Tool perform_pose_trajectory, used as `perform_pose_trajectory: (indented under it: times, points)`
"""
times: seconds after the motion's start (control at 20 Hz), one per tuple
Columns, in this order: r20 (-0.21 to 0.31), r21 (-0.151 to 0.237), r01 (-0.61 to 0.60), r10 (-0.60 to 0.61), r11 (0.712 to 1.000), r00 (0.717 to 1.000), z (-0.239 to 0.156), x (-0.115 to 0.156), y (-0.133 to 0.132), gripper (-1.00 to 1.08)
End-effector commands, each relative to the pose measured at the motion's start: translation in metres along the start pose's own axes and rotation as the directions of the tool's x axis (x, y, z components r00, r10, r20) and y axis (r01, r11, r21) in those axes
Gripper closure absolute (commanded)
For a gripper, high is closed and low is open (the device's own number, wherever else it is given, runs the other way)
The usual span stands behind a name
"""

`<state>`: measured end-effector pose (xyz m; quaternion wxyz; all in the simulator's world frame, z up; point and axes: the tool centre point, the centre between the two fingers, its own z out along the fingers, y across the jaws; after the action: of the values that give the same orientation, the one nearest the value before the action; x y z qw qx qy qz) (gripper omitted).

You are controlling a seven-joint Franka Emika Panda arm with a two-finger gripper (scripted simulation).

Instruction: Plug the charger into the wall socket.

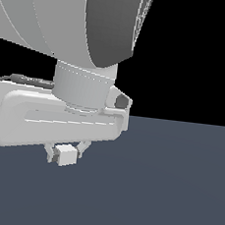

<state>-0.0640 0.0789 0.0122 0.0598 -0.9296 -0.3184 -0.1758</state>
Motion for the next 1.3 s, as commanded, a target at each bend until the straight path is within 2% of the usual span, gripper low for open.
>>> perform_pose_trajectory:
  times: [0.0,0.65,1.0,1.25]
  points:
    - [-0.001,-0.001,0.0,0.0,1.0,1.0,0.0,0.0,0.0,1.08]
    - [-0.002,-0.009,-0.022,0.022,1.0,1.0,-0.002,0.003,0.003,1.08]
    - [-0.009,-0.048,-0.125,0.125,0.991,0.992,-0.01,0.017,0.015,1.08]
    - [-0.02,-0.09,-0.236,0.235,0.968,0.972,-0.02,0.03,0.029,1.08]
